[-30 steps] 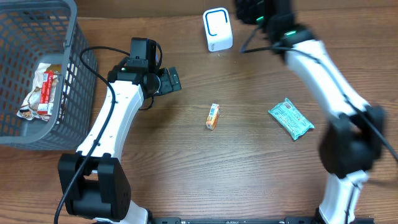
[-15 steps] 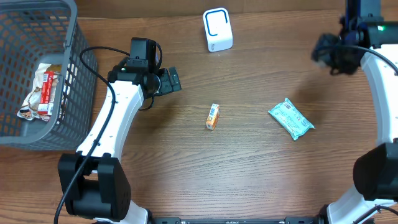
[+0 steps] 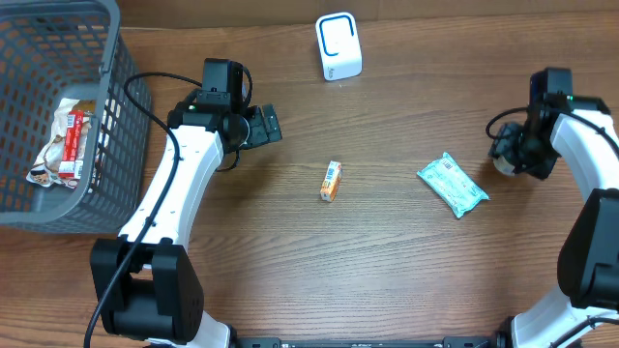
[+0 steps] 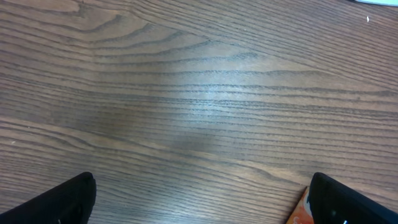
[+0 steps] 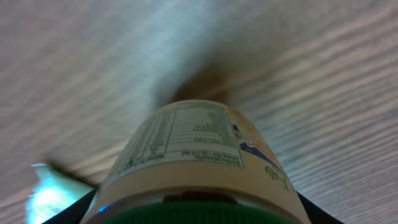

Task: Scan the item barcode
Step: 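Move the held jar right and set it down at the right edge, then lower the right gripper onto the green wipes pack and grasp it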

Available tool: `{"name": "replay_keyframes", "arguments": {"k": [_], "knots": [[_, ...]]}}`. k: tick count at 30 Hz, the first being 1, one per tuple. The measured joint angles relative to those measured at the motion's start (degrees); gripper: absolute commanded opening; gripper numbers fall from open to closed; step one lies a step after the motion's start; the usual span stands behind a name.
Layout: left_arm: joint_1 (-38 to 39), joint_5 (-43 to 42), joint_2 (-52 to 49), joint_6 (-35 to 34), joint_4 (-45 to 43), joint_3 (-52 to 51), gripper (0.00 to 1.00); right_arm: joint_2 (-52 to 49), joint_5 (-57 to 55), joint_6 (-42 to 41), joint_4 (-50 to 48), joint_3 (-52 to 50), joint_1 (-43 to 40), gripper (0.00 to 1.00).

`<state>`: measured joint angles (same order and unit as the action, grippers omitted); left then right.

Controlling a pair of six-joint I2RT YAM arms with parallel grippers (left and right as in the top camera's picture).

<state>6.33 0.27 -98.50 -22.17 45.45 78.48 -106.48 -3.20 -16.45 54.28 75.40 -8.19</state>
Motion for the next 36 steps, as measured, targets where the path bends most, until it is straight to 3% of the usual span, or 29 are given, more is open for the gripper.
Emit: {"name": "replay_keyframes", "arguments": {"k": [1, 8, 12, 18, 22, 30, 31, 36], "knots": [[0.0, 0.0, 0.0, 0.0, 0.0, 0.0, 1.00, 0.0, -0.2, 0.0, -0.2, -0.7, -0.2, 0.57], [0.0, 0.0, 0.0, 0.0, 0.0, 0.0, 1.00, 0.0, -1.0, 0.2, -0.9, -1.5, -0.5, 0.87], [0.0, 0.0, 0.0, 0.0, 0.0, 0.0, 1.00, 0.0, -1.3, 0.3, -0.1, -1.5, -0.5, 0.95], [0.0, 0.0, 0.0, 0.0, 0.0, 0.0, 1.00, 0.0, -0.7, 0.2, 8.8, 3.3, -0.5, 0.93], [0.0, 0.0, 0.0, 0.0, 0.0, 0.0, 1.00, 0.3, 2.4, 0.2, 14.5, 10.7, -0.3, 0.79], [0.0, 0.0, 0.0, 0.0, 0.0, 0.0, 1.00, 1.8, 7.4, -1.0, 16.1, 11.5, 2.8, 0.18], [0.0, 0.0, 0.0, 0.0, 0.0, 0.0, 1.00, 1.8, 7.7, -0.8, 14.8, 10.8, 3.6, 0.14], [0.0, 0.0, 0.0, 0.0, 0.0, 0.0, 1.00, 1.8, 6.3, -3.6, 6.4, 5.1, 7.3, 0.09]]}}
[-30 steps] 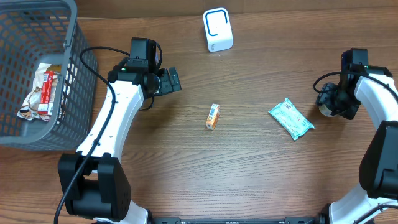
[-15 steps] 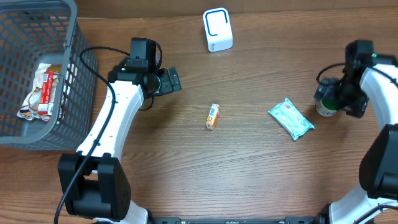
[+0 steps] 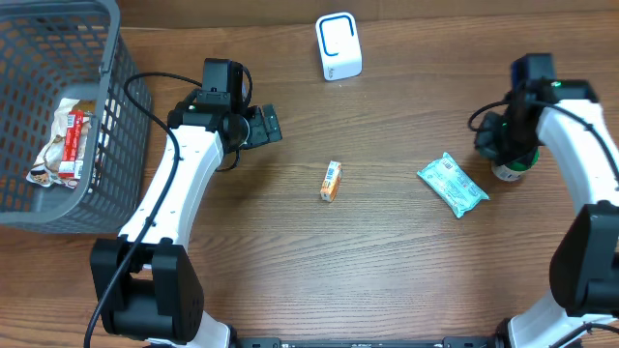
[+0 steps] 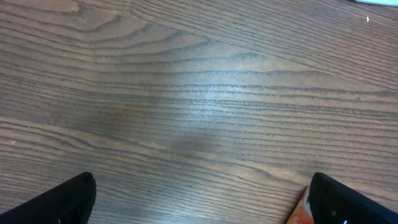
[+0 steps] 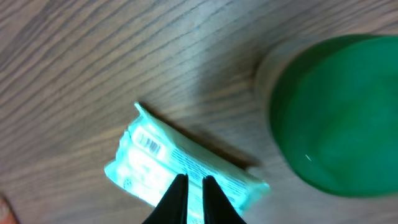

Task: Scan the item barcode
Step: 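Lower the right gripper onto the green wipes pack and grasp it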

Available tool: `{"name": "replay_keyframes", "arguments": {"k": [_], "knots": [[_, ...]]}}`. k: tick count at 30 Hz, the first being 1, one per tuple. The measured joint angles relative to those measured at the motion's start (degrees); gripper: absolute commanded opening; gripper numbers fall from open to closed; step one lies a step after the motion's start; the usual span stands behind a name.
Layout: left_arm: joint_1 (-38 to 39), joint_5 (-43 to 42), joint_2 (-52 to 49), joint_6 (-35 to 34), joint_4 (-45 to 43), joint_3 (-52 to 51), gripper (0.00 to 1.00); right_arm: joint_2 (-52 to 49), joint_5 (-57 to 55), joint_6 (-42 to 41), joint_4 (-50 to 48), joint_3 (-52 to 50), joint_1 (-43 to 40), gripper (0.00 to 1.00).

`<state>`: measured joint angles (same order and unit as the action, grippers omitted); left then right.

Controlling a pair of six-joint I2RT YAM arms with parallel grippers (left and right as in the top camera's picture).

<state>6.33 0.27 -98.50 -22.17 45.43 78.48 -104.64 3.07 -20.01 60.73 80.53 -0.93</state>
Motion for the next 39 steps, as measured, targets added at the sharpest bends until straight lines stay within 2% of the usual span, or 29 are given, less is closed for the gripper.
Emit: {"name": "replay_keyframes", "arguments": {"k": [8, 18, 26, 29, 31, 34, 39], "knots": [[0.0, 0.0, 0.0, 0.0, 0.0, 0.0, 1.00, 0.0, -3.4, -2.9, -16.1, -10.9, 5.9, 0.12], [0.0, 0.0, 0.0, 0.0, 0.0, 0.0, 1.00, 0.0, -3.5, -6.3, -17.5, -15.0, 17.9, 0.18], [0.0, 0.0, 0.0, 0.0, 0.0, 0.0, 1.00, 0.0, -3.9, -9.2, -18.3, -15.6, 28.1, 0.17], [0.0, 0.0, 0.0, 0.0, 0.0, 0.0, 1.00, 0.0, -5.6, -9.4, -13.3, -12.9, 28.1, 0.15], [0.0, 0.0, 0.0, 0.0, 0.0, 0.0, 1.00, 0.0, -7.5, -9.3, -11.2, -10.2, 26.8, 0.09], [0.0, 0.0, 0.0, 0.0, 0.0, 0.0, 1.00, 0.0, -11.0, -9.5, -12.0, -6.7, 23.0, 0.04], [0.0, 0.0, 0.0, 0.0, 0.0, 0.0, 1.00, 0.0, -14.3, -9.8, -13.1, -6.3, 15.3, 0.04]]}}
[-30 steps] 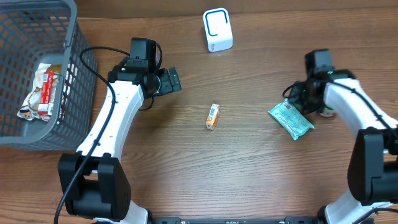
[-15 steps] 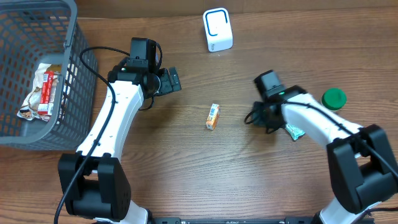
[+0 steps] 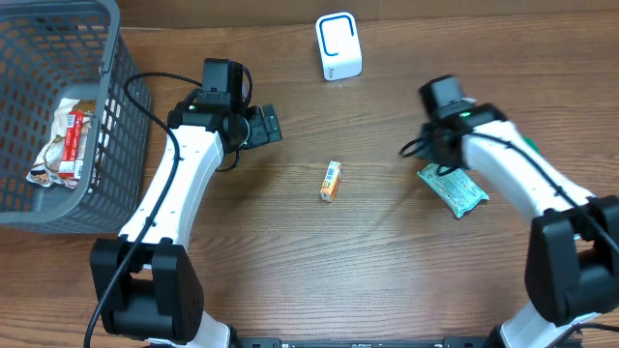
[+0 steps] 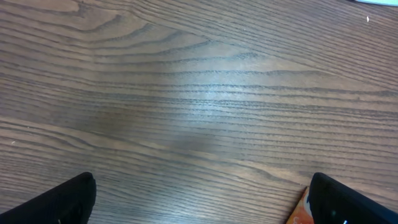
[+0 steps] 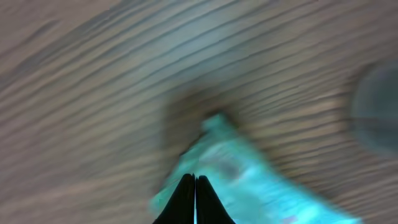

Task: Scan the item barcode
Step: 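Lower the right gripper onto the green wipes pack and grasp it, then slide the wipes pack leftward toward the table center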

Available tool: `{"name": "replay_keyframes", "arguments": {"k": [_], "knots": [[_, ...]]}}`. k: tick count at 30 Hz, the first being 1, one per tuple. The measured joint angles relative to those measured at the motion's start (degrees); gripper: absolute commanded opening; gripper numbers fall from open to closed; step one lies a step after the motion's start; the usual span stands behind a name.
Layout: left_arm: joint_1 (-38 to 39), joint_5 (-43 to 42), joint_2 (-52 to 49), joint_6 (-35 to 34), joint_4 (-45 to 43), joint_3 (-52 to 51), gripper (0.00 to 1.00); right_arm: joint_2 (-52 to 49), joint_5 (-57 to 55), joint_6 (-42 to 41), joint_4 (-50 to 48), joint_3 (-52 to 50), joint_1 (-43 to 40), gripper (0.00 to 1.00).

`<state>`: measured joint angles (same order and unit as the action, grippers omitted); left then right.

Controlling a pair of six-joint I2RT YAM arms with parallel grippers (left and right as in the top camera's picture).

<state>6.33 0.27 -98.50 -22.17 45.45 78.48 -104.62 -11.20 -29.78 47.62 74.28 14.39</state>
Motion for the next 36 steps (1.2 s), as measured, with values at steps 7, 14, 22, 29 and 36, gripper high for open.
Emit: {"name": "replay_keyframes", "arguments": {"k": [7, 14, 22, 29, 36], "knots": [[0.0, 0.0, 0.0, 0.0, 0.0, 0.0, 1.00, 0.0, -1.9, 0.0, -0.4, -3.2, -6.9, 0.04], [0.0, 0.0, 0.0, 0.0, 0.0, 0.0, 1.00, 0.0, 0.2, 0.0, -0.7, -6.3, -6.2, 0.04], [0.0, 0.0, 0.0, 0.0, 0.0, 0.0, 1.00, 0.1, 5.9, 0.0, -3.6, -9.5, -4.4, 0.04], [0.0, 0.0, 0.0, 0.0, 0.0, 0.0, 1.00, 0.7, 7.2, 0.0, -5.0, -10.6, 1.1, 0.05], [0.0, 0.0, 0.0, 0.0, 0.0, 0.0, 1.00, 0.7, 9.6, -0.2, -9.5, -11.1, 10.3, 0.09]]}}
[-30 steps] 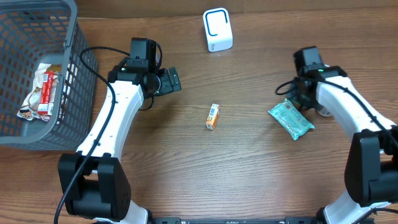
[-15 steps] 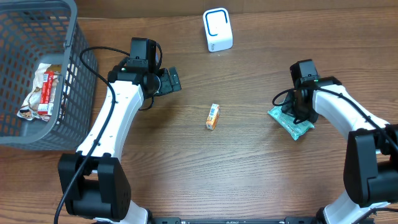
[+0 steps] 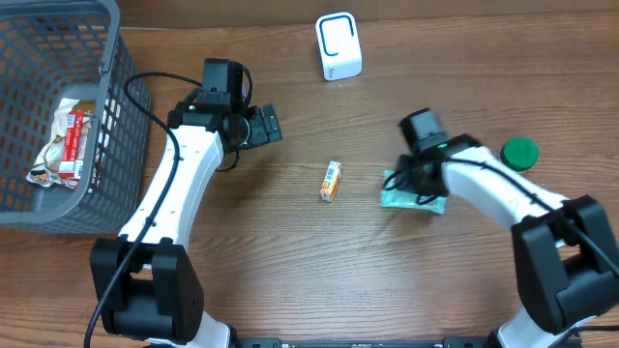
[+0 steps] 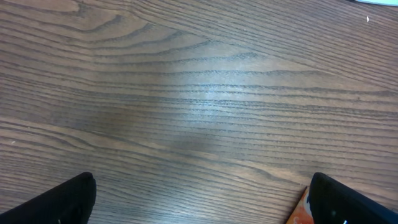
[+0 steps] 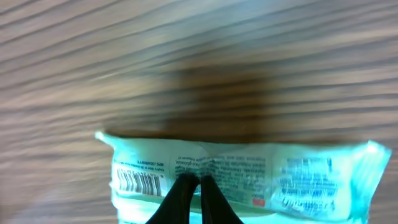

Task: Scan the item barcode
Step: 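Slide the wipes pack leftward toward the table center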

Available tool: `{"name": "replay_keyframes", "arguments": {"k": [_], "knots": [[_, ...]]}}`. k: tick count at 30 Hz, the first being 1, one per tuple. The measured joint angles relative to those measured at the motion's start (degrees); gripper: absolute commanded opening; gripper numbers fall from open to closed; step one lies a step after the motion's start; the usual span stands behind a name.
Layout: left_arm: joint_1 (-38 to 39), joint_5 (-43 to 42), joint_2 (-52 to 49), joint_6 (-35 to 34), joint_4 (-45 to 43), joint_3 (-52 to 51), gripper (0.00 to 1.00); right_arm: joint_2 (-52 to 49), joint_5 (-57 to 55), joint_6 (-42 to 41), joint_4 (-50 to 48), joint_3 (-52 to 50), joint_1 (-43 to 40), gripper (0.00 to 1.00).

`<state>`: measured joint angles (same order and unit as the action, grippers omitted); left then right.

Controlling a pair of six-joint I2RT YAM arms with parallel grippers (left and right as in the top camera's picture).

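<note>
A teal packet [image 5: 298, 177] with a barcode [image 5: 134, 179] at its left end is pinched at its middle seam by my right gripper [image 5: 194, 182], which is shut on it. From overhead, the teal packet [image 3: 418, 198] sits under the right gripper [image 3: 404, 180], right of the table's middle, with a shadow under it. The white scanner [image 3: 338, 46] stands at the back centre. My left gripper [image 4: 199, 208] is open over bare wood, its fingers [image 4: 65, 199] wide apart.
A small orange box [image 3: 332, 181] lies at the table's middle and shows as the orange box [image 4: 300, 213] by my left gripper's right finger. A green-lidded bottle [image 3: 519, 153] stands at the right. A grey basket [image 3: 121, 106] holding a snack wrapper fills the left.
The right gripper was over the teal packet's left end; now it is shut on the packet, which is further left, nearer the orange box. The left arm has not moved.
My right gripper first held the green-lidded bottle at the far right. Then the bottle stood on the table beside the teal packet and the gripper was shut on nothing. Later it was over the packet, and now it holds the packet, shifted left.
</note>
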<state>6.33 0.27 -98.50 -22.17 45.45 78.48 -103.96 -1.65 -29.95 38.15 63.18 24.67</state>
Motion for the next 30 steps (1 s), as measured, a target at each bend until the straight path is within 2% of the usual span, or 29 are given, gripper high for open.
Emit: {"name": "replay_keyframes", "arguments": {"k": [3, 7, 16, 26, 30], "knots": [[0.0, 0.0, 0.0, 0.0, 0.0, 0.0, 1.00, 0.0, 1.2, 0.0, -2.4, -0.2, 3.1, 0.09], [0.0, 0.0, 0.0, 0.0, 0.0, 0.0, 1.00, 0.0, 2.0, 0.0, -1.2, -0.1, 3.6, 0.16], [0.0, 0.0, 0.0, 0.0, 0.0, 0.0, 1.00, 5.9, 3.3, 2.2, 7.0, 2.6, -4.4, 0.38], [0.0, -0.3, 0.0, 1.3, -1.6, 0.0, 0.98, 7.3, 4.4, 9.0, 11.9, 3.3, -11.7, 0.38], [0.0, -4.3, 0.0, 1.2, -4.7, 0.0, 0.99, 7.3, 4.4, 10.2, 12.2, 3.3, -13.4, 0.40]]}}
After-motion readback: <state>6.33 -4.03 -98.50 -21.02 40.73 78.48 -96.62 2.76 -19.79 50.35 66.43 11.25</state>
